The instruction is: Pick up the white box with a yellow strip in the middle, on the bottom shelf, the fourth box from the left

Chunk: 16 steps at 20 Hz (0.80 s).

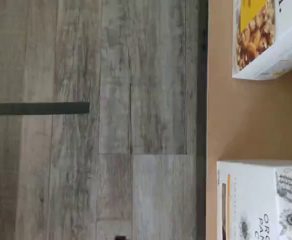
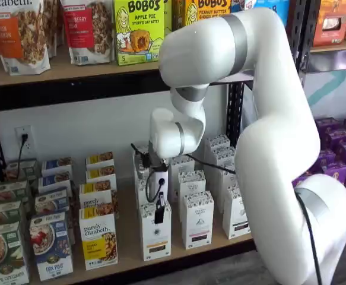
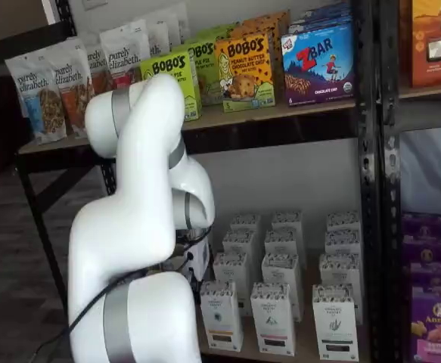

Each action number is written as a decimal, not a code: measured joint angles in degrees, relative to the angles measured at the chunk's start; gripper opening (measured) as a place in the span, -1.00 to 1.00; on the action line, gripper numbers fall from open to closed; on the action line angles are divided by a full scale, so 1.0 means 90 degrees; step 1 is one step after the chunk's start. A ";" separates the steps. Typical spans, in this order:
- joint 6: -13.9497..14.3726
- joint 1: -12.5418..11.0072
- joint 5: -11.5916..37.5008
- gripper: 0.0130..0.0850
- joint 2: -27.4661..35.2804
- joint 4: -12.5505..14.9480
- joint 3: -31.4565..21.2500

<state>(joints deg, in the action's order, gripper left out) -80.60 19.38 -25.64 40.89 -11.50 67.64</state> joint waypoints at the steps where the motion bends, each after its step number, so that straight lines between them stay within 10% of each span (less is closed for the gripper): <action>1: -0.0002 -0.0003 -0.0062 1.00 0.0032 0.0000 0.0061; 16: -0.0074 -0.0231 -0.0301 1.00 0.1220 0.0139 0.1543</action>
<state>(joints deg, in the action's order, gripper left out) -81.27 17.30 -28.35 51.87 -10.25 81.53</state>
